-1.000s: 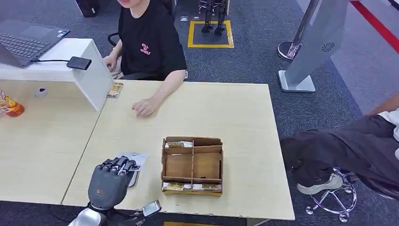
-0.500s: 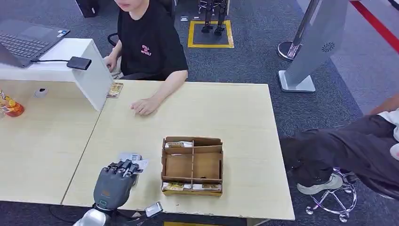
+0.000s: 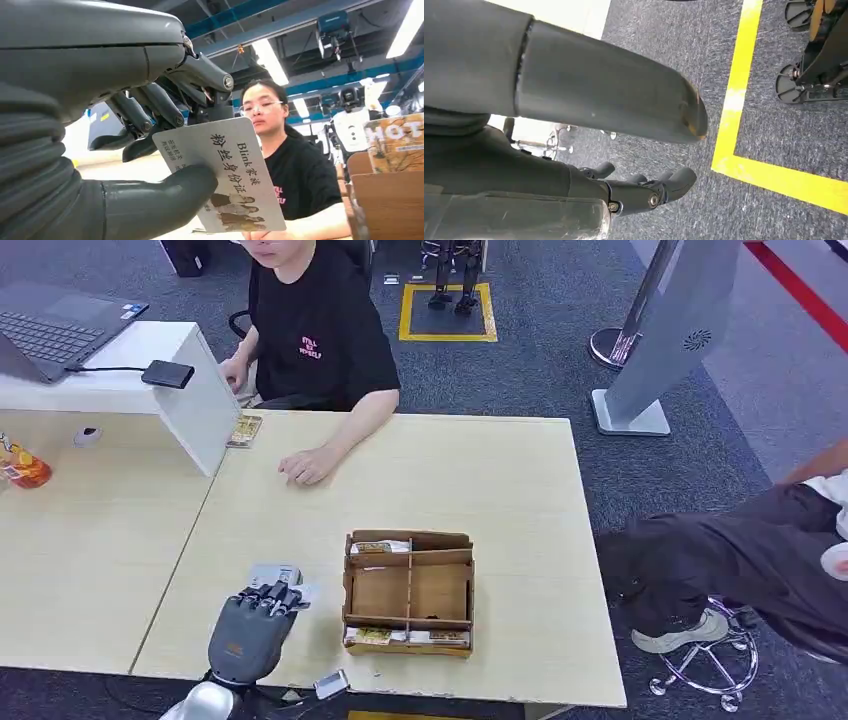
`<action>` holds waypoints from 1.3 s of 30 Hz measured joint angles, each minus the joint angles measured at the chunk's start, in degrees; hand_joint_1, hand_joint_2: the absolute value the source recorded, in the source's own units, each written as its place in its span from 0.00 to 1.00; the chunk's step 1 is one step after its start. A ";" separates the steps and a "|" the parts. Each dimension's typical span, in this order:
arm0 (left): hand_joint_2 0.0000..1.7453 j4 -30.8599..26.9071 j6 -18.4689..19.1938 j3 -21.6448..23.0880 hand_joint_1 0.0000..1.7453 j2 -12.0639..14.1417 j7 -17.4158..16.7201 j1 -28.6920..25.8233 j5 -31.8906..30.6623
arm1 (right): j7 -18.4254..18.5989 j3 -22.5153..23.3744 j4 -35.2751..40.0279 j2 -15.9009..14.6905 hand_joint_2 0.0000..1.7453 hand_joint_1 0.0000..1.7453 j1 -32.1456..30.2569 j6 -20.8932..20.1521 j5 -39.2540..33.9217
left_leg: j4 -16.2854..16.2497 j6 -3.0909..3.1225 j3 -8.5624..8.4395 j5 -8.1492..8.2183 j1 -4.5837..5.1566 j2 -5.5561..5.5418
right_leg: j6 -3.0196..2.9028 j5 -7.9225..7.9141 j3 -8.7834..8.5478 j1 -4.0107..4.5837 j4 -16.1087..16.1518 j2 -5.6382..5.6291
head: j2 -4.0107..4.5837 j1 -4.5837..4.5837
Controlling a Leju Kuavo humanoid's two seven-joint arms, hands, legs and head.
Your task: Pass the card to the sensor for recognition and then transmit it.
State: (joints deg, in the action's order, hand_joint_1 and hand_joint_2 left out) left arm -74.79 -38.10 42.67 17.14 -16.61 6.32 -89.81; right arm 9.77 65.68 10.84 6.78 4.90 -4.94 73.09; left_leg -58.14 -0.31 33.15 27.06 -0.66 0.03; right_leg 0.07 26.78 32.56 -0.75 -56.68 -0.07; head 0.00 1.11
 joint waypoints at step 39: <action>1.00 7.58 0.48 7.85 1.00 2.01 -5.59 8.25 0.00 | 0.00 -0.24 0.00 -0.02 0.00 0.00 0.04 -0.46 1.14 | 0.00 0.00 0.00 0.00 0.00 0.00 | 0.00 0.00 0.00 0.00 0.00 0.00 | 0.00 0.02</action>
State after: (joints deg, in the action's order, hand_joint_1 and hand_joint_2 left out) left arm -67.21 -37.62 50.51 19.15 -22.21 14.57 -89.81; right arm 9.77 65.44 10.84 6.75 4.94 -5.40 74.23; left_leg -58.14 -0.31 33.15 27.06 -0.66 0.03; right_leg 0.07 26.77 32.56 -0.75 -56.68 -0.07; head 0.00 1.14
